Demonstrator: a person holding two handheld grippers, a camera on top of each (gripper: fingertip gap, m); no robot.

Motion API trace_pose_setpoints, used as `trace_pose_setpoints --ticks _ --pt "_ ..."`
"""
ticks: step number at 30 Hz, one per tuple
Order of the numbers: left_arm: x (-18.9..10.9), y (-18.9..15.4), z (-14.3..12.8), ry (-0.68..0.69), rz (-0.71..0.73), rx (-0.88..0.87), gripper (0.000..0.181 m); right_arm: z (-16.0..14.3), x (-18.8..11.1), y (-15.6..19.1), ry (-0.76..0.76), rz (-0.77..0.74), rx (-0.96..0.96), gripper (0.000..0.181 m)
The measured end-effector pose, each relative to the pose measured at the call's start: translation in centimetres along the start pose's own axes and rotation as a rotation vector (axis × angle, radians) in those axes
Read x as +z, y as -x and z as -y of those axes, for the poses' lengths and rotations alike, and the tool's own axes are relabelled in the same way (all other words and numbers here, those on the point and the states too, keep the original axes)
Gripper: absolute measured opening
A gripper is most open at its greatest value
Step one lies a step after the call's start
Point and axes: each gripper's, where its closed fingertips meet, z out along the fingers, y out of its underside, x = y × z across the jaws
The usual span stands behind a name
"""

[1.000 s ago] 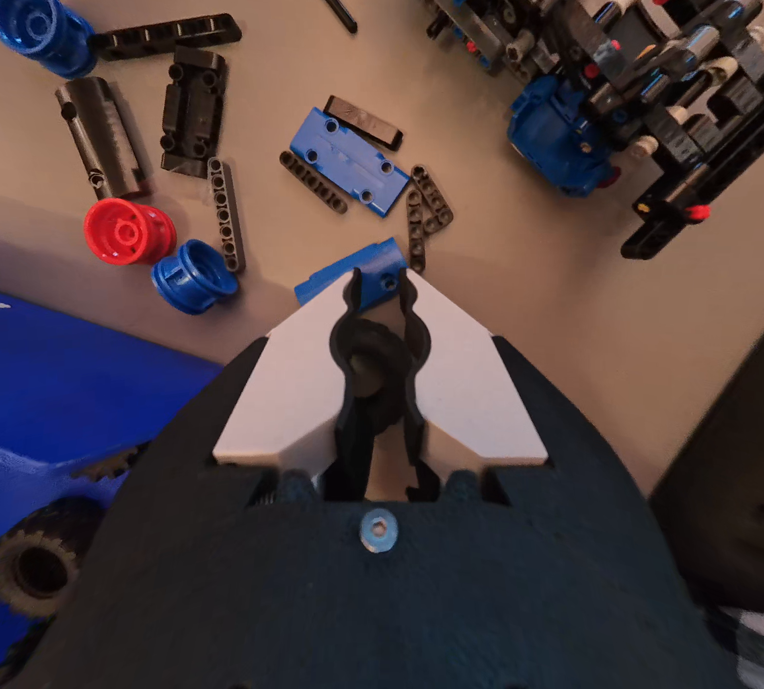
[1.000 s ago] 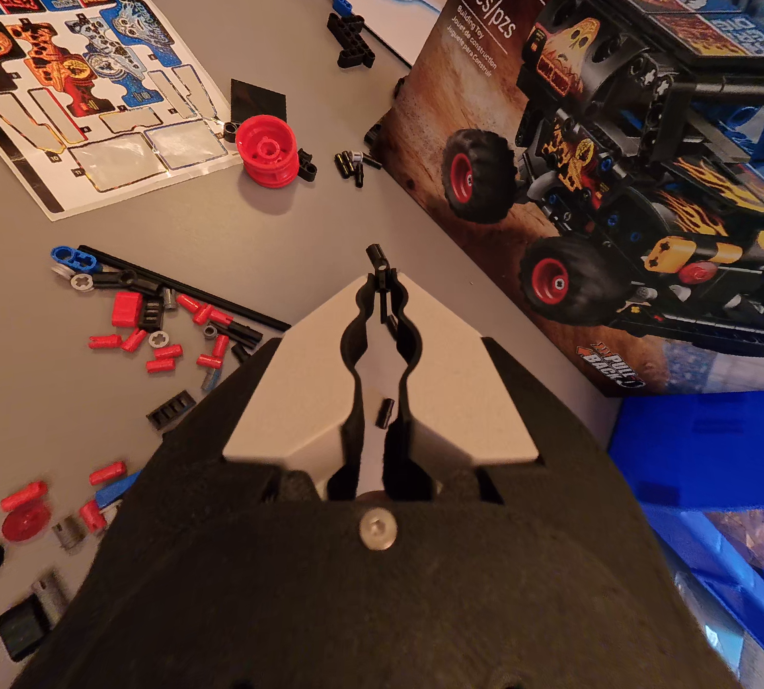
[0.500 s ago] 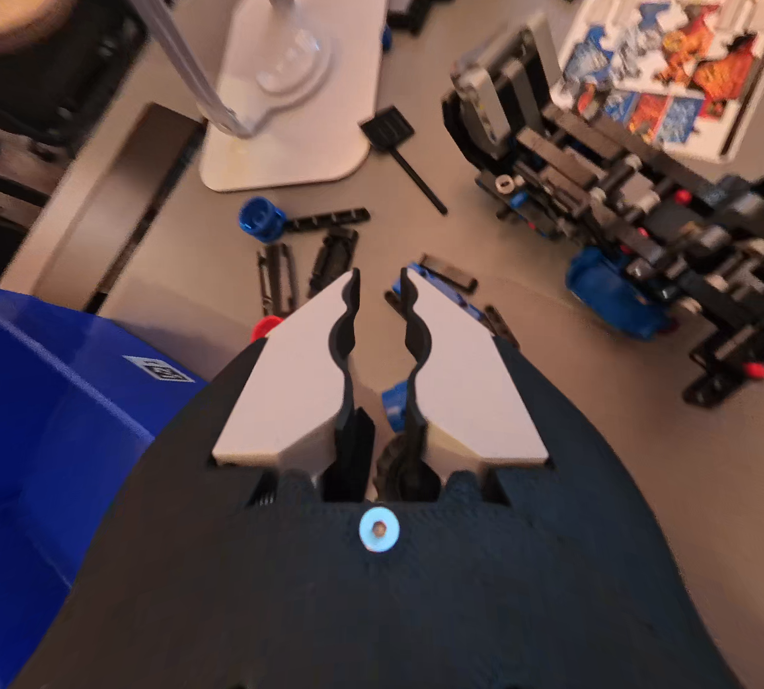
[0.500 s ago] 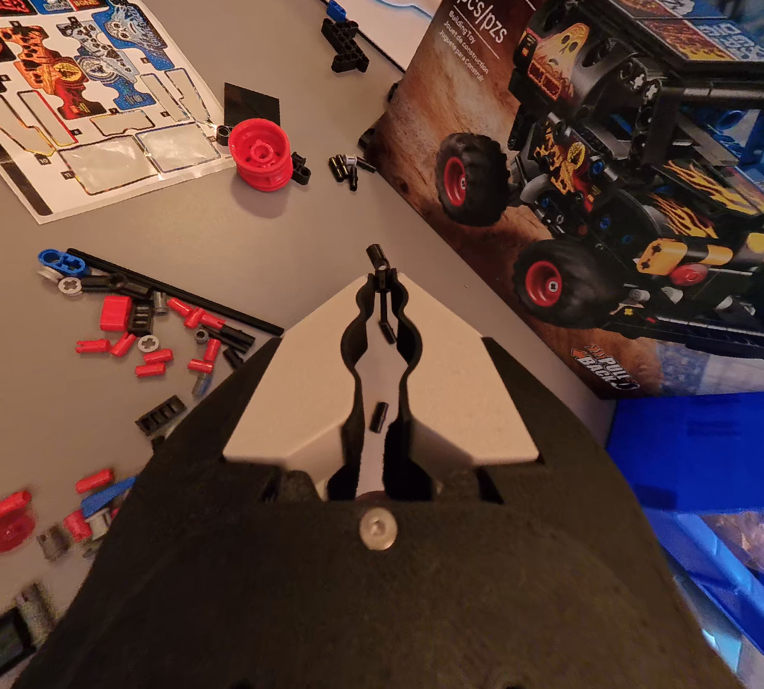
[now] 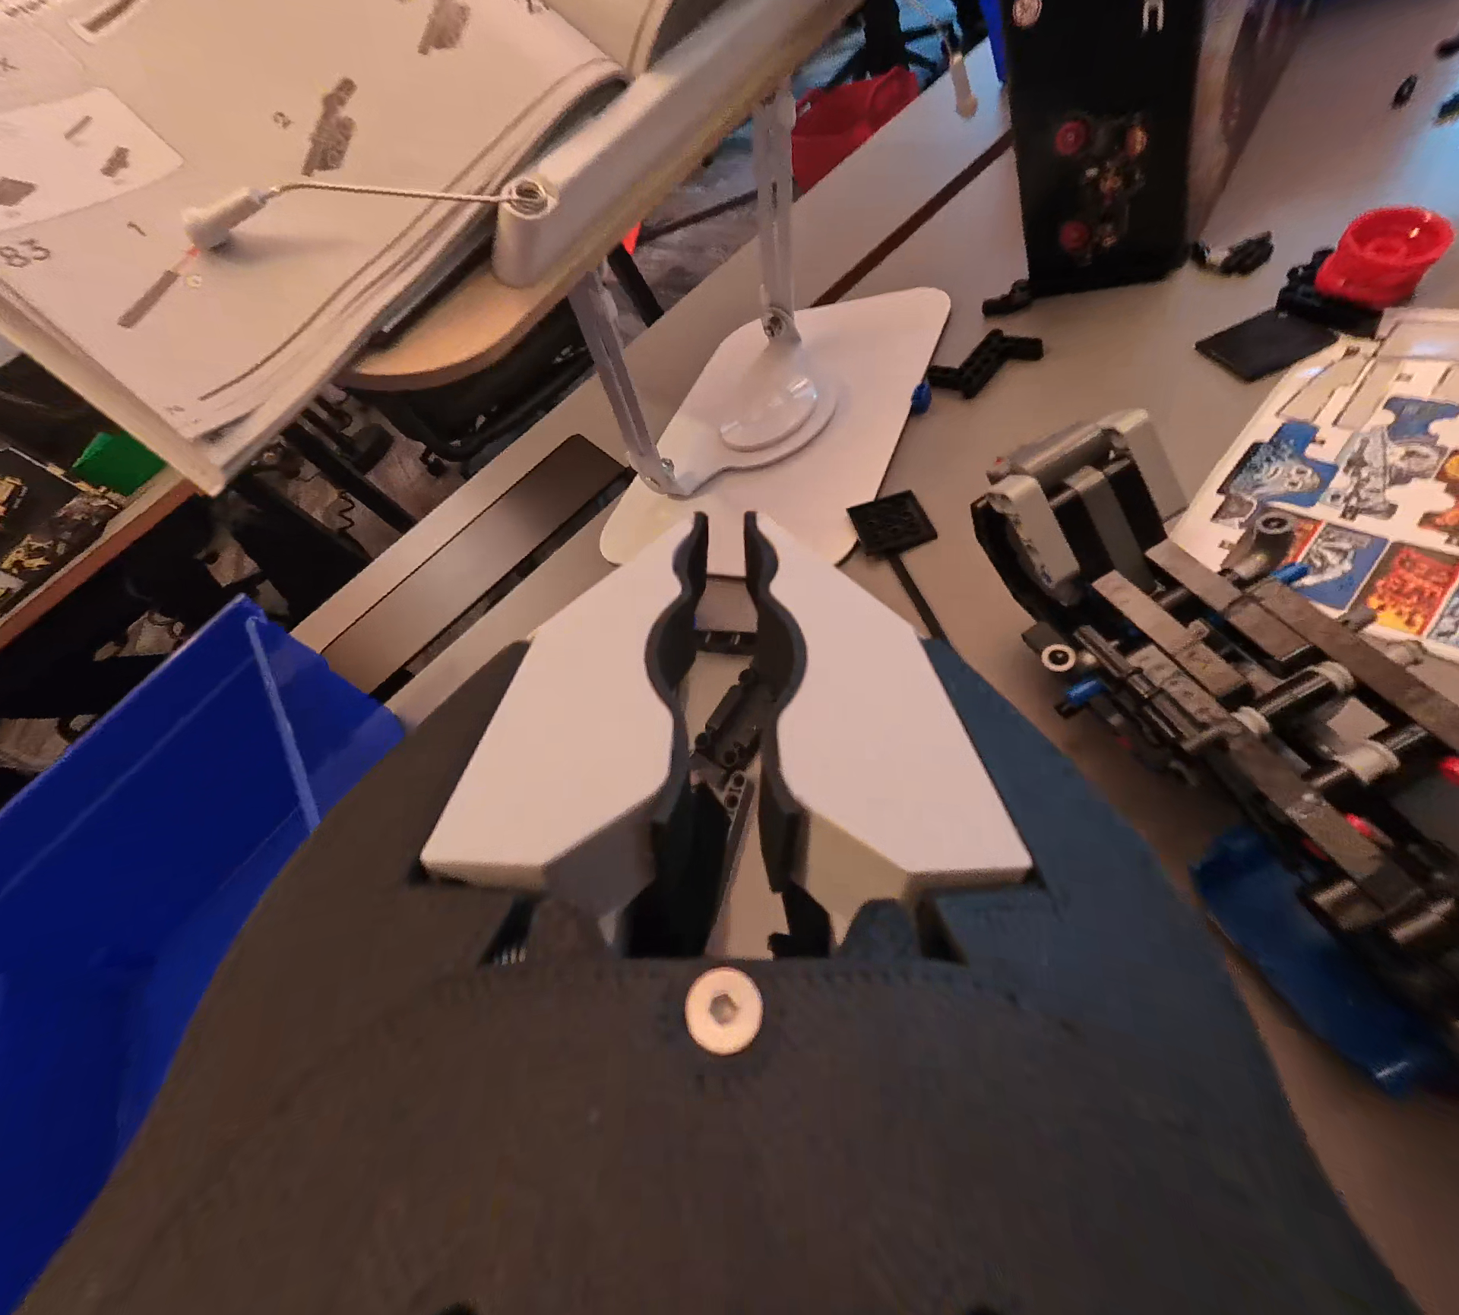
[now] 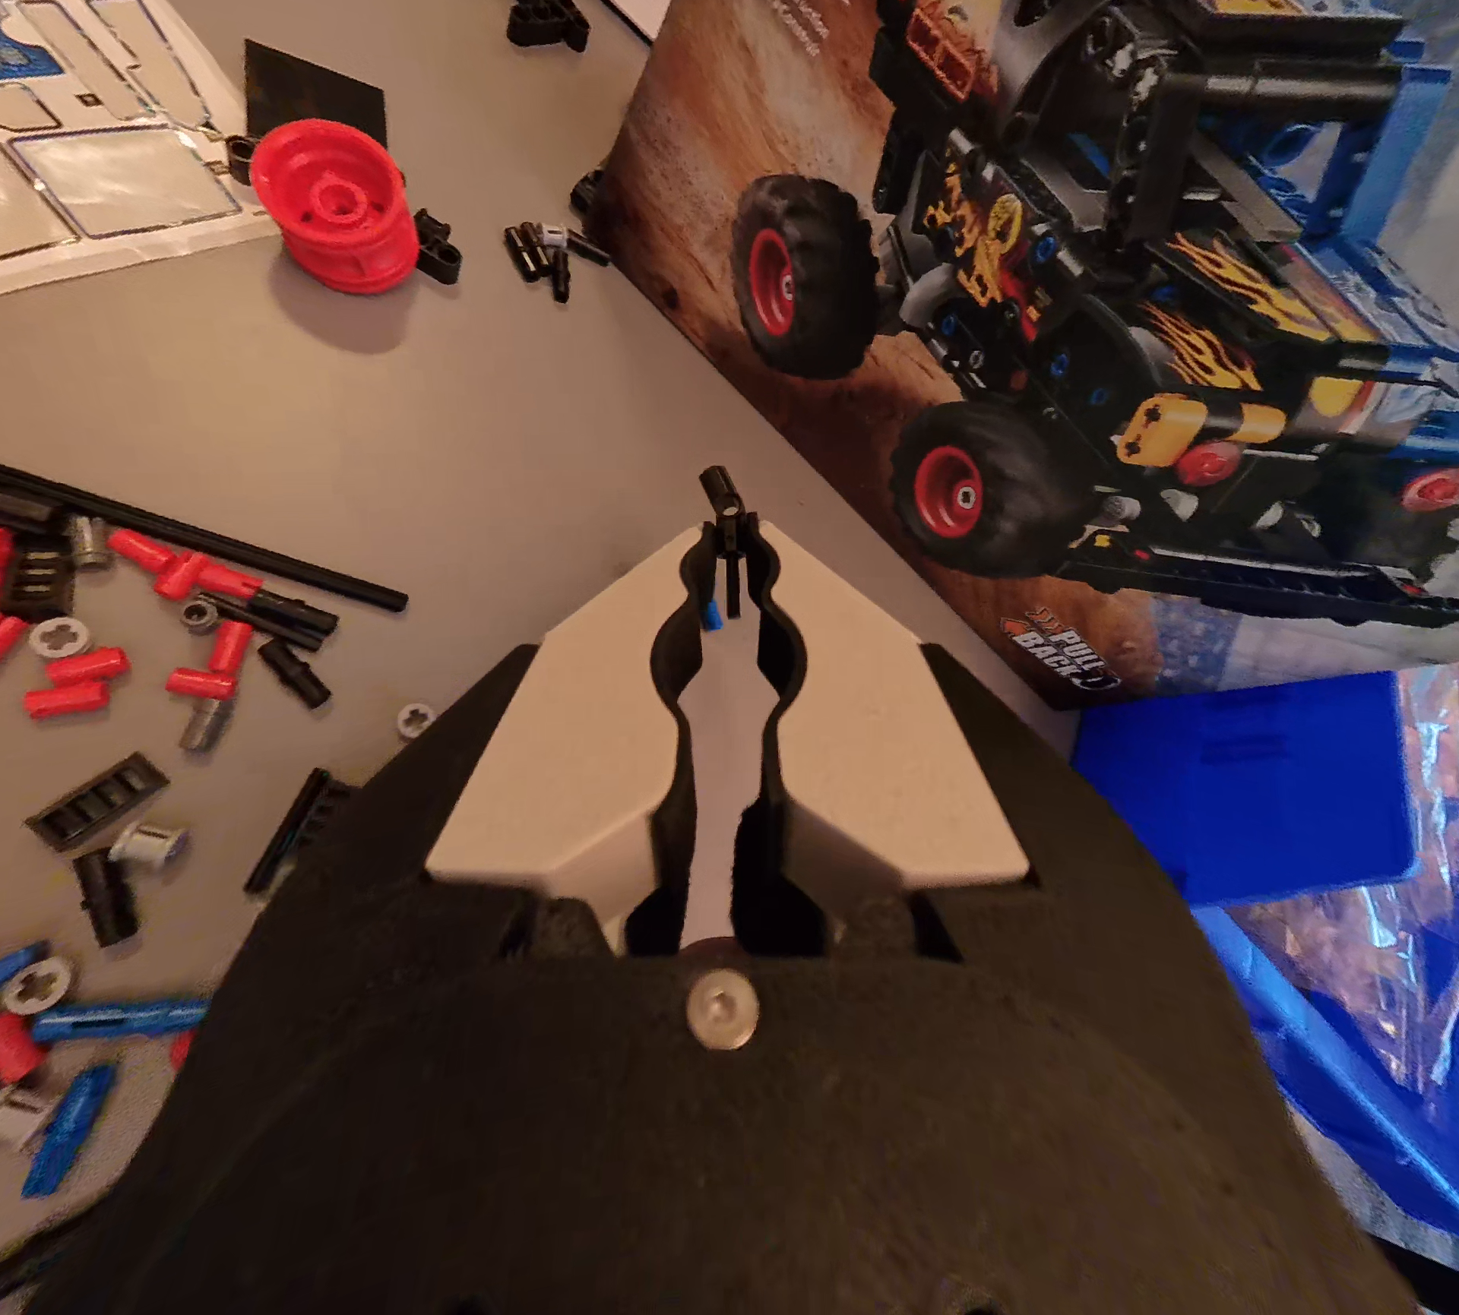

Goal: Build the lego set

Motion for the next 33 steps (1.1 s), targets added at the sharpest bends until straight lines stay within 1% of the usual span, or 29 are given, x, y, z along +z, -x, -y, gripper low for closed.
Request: trace_pose_setpoints --ticks 3,8,11,14,19,21,23,24,26,28,30,33 --pt "-0.3 0.1 0.7 -0.04 0.022 0.007 0.007 0.3 0.0 -0.4 -0.013 -0.029 -0.013 0.005" --pt "0.1 -2.2 0.6 -0.058 -0.032 0.063 0.006 1.3 -0.4 0.1 -0.037 -0.038 -0.037 0.006" --pt "0.3 -2.9 0.1 -0.061 -0.05 0.068 0.005 2.1 -0.5 0.5 -0.066 -0.031 -0.038 0.006" --pt "0.1 -3.4 0.9 -0.102 -0.072 0.017 0.005 1.8 -0.5 0.8 -0.061 -0.033 -0.016 0.006" --pt "0.0 -4.2 0.6 -0.124 -0.084 0.049 0.004 1.8 -0.3 0.9 -0.052 -0.062 -0.01 0.006" --pt "0.4 -4.1 -0.1 -0.098 -0.092 0.025 0.004 1.1 -0.3 0.0 -0.038 -0.093 0.016 0.005" --pt "0.2 -3.8 0.2 -0.116 -0.078 0.017 0.005 0.4 -0.7 -1.3 -0.03 -0.147 0.065 0.005" --pt "-0.1 -3.8 0.3 -0.139 -0.074 0.025 0.003 0.4 -0.7 -1.6 -0.041 -0.154 0.085 0.005" --pt "0.0 -3.7 0.1 -0.113 -0.072 0.023 0.005 0.3 -0.5 -1.9 -0.016 -0.174 0.073 0.005" --pt "-0.1 -3.6 0.1 -0.116 -0.061 0.033 0.004 0.8 -0.6 -1.9 -0.034 -0.183 0.067 0.006" --pt "-0.2 -3.7 0.4 -0.114 -0.06 0.048 0.005 0.7 -0.9 -2.4 -0.025 -0.212 0.067 0.006" --pt "-1.4 -3.5 2.2 -0.153 -0.015 0.125 0.005 2.1 -2.7 -3.5 -0.083 -0.272 0.075 0.005"
